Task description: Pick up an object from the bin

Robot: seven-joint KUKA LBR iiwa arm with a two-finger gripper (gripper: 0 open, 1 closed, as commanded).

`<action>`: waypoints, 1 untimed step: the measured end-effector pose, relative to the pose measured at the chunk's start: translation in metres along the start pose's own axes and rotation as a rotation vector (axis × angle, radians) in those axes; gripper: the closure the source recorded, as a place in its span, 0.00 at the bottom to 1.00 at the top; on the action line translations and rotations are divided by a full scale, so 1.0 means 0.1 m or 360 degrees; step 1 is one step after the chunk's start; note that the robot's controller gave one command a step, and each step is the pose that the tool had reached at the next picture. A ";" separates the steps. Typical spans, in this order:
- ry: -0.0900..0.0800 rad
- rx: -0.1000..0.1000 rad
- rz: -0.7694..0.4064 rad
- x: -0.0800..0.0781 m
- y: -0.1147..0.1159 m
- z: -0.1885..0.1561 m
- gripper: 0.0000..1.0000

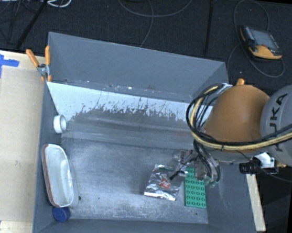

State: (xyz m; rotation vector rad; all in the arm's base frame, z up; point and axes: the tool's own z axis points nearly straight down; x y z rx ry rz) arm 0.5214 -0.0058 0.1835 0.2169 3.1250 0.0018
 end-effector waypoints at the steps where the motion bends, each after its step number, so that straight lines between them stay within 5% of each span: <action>1: 0.0000 0.0001 0.0012 -0.07 -0.08 -0.70 1.00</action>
Offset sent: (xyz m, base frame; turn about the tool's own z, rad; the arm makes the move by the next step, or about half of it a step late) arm 0.0036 -0.0090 0.0667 0.0073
